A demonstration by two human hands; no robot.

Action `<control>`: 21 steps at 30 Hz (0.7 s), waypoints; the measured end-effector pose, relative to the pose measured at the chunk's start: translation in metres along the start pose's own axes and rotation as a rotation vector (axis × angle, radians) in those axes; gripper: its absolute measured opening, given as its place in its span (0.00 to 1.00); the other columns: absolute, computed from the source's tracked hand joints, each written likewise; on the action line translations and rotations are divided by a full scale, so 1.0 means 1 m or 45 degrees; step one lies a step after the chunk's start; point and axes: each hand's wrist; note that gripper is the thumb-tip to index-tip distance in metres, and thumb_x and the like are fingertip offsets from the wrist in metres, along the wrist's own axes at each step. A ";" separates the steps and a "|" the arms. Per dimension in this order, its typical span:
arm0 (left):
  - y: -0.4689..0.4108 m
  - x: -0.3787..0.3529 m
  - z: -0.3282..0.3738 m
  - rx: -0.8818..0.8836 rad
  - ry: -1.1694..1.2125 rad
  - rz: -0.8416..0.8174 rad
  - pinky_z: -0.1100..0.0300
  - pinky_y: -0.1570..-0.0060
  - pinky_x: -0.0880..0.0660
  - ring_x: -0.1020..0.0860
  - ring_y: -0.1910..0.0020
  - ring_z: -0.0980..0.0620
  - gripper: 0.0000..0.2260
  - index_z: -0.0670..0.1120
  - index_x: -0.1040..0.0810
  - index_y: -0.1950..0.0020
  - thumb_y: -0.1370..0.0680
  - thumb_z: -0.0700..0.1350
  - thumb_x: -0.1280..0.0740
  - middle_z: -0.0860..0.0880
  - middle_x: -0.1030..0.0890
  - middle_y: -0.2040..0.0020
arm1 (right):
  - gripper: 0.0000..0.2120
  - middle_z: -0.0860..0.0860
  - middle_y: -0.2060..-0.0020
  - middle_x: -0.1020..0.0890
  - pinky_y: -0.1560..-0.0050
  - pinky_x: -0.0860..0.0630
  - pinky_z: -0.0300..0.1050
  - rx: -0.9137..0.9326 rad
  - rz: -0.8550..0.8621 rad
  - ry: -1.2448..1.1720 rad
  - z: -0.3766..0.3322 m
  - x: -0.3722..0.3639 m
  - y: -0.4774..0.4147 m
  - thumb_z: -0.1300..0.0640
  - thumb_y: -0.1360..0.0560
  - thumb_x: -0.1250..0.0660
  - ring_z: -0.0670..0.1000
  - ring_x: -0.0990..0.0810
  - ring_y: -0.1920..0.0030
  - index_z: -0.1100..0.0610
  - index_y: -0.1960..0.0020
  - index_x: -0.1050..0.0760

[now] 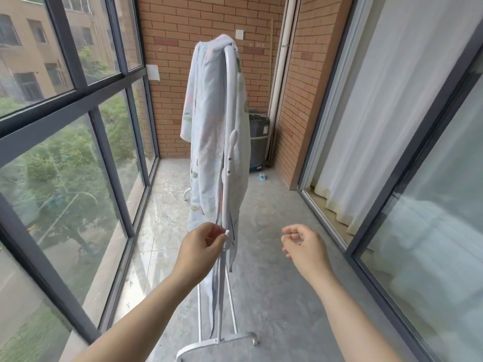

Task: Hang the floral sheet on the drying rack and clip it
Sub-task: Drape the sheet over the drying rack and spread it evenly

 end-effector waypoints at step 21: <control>0.040 -0.152 -0.047 0.451 -0.198 0.016 0.68 0.63 0.31 0.21 0.60 0.60 0.04 0.51 0.21 0.58 0.25 0.43 0.32 0.56 0.19 0.61 | 0.10 0.48 0.65 0.21 0.55 0.19 0.51 -0.138 -0.520 0.120 0.162 0.011 -0.052 0.63 0.28 0.34 0.54 0.18 0.60 0.47 0.61 0.25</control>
Point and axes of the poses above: each hand's wrist, its own y-axis away from the middle knuckle, its own x-axis out of the back of the hand, z = x × y
